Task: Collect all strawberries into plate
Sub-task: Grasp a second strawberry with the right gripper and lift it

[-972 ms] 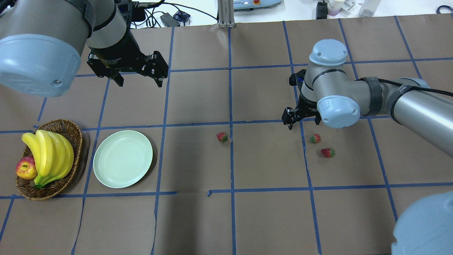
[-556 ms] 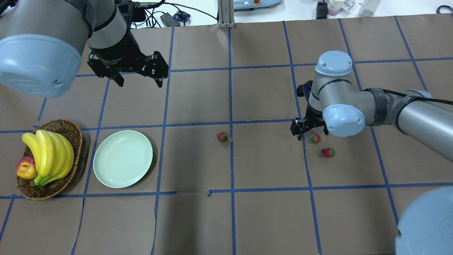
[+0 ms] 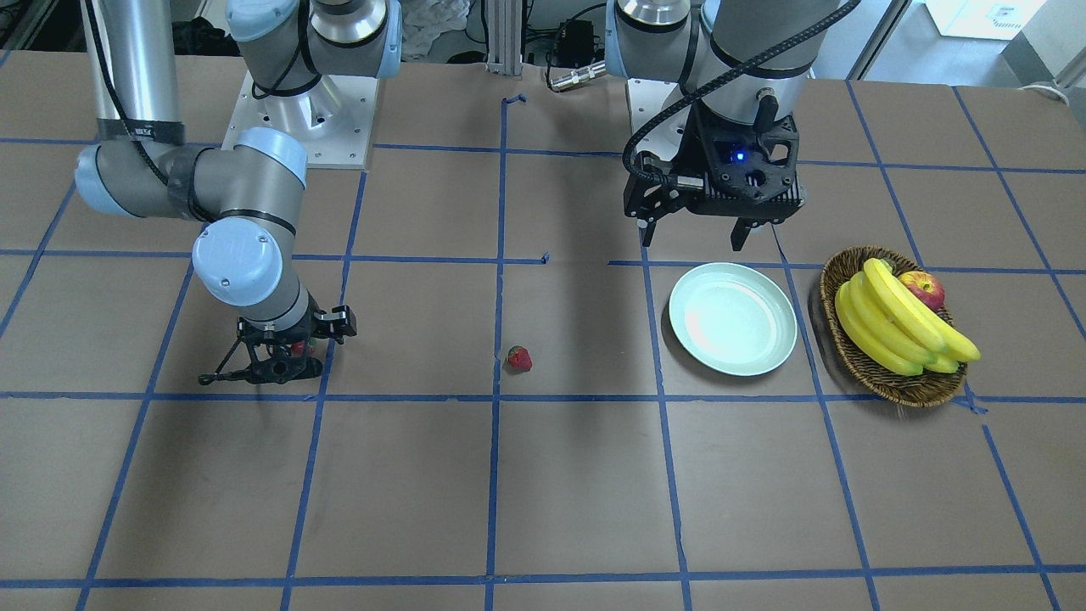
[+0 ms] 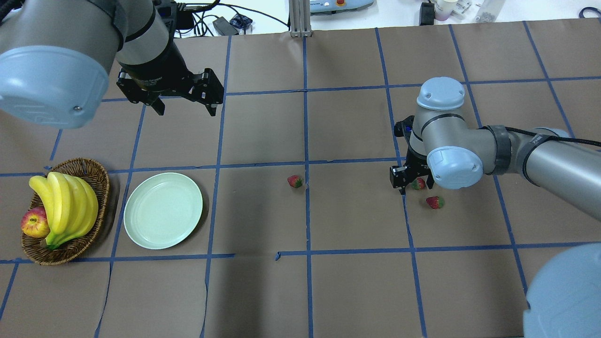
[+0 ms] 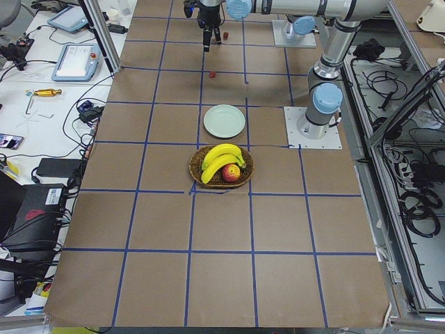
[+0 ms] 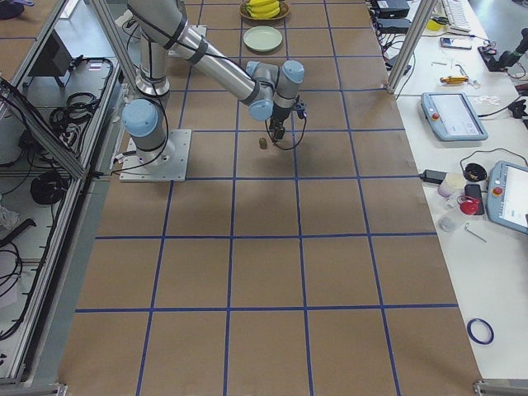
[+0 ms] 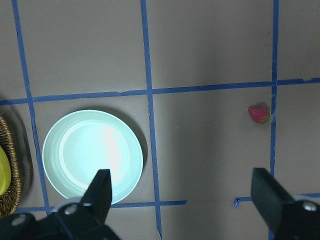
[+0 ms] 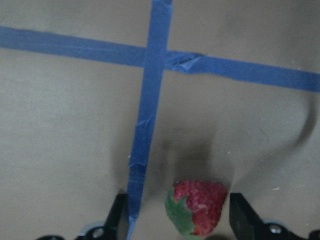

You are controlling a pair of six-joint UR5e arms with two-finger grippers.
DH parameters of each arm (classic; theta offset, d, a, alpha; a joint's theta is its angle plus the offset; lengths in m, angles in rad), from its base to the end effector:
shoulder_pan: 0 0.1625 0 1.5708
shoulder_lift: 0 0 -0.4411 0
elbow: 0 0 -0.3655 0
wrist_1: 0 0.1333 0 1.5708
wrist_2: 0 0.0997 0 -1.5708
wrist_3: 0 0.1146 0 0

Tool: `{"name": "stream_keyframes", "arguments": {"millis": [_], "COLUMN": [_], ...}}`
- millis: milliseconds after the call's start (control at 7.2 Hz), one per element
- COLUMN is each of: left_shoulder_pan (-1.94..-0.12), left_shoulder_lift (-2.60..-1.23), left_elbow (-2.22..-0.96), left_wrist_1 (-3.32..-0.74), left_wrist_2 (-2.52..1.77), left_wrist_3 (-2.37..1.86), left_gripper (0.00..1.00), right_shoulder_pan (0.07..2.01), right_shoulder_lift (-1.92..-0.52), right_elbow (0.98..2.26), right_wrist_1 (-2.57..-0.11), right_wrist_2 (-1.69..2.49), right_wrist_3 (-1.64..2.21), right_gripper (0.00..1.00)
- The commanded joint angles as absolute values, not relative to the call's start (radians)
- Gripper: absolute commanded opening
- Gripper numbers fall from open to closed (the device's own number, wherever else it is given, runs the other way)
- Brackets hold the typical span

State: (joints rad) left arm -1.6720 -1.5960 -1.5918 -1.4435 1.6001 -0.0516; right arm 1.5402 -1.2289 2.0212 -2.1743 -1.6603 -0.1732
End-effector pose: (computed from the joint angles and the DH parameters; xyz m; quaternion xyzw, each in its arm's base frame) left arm -0.1783 -0.4693 0.4805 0.0242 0.9988 -0.0415 0.0115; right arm 0.1083 -0.4846 0.1870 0.0751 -0.9917 -0.0982 0.0347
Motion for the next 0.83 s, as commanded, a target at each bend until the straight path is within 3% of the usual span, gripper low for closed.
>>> {"name": "stream_keyframes", "arguments": {"millis": [0,139,278,694], "left_shoulder_pan": [-1.672,-1.672,-1.672,-1.672], "left_shoulder_lift": [-1.597,-1.597,-1.597,-1.594], "left_elbow": [-1.592,-1.591,-1.592,-1.591], "left_wrist_1": [-1.443,-1.443,-1.443,-1.443], "left_wrist_2": [1.6,1.6,1.6,1.6], "left_wrist_3": [-0.051,-0.051,-0.051,-0.049], "left_gripper": [1.0,1.0,1.0,1.0], "right_shoulder_pan": [1.54,1.54,1.54,1.677], "right_shoulder_lift": [-1.232,-1.235,-1.238,-1.25], "right_elbow": [2.016,2.016,2.011,1.904], "right_wrist_1": [-2.177,-2.177,-2.18,-2.149], "right_wrist_2": [-1.671,-1.674,-1.677,-1.642], "right_wrist_3": [-0.173,-0.175,-0.175,-0.013], "right_gripper": [0.26,0.16,0.13,0.13]}}
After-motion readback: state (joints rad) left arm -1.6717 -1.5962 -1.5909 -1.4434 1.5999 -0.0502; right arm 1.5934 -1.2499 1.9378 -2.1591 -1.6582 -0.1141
